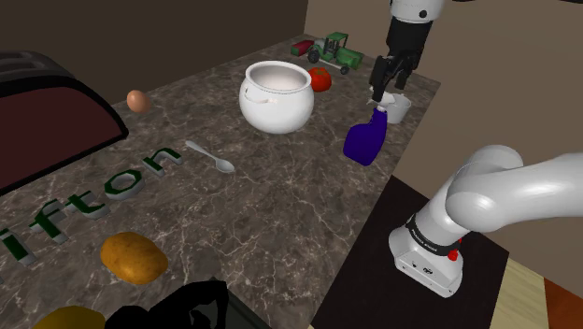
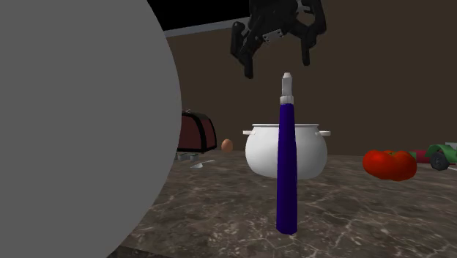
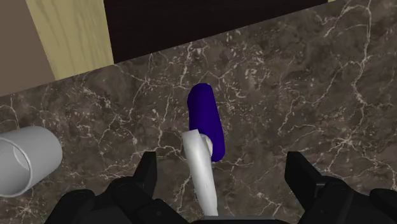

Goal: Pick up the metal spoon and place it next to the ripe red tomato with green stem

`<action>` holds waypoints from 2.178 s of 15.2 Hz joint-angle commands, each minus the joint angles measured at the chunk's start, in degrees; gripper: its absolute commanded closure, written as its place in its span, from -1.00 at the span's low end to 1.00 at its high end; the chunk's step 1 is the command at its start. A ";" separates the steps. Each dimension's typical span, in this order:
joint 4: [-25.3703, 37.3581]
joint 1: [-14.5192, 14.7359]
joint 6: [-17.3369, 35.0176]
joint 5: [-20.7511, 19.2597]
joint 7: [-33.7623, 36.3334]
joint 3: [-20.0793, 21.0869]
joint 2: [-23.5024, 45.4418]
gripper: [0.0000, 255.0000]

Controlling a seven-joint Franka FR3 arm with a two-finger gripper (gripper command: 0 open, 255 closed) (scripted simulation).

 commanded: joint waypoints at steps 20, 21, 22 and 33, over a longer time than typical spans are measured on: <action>15.32 5.72 20.45 7.57 4.22 7.47 36.67 -1.00; 16.78 6.00 21.03 7.68 4.41 7.84 38.71 -1.00; 18.30 6.28 21.55 7.77 4.61 8.19 40.76 -1.00; 39.79 10.35 23.29 6.89 6.94 11.25 64.01 -1.00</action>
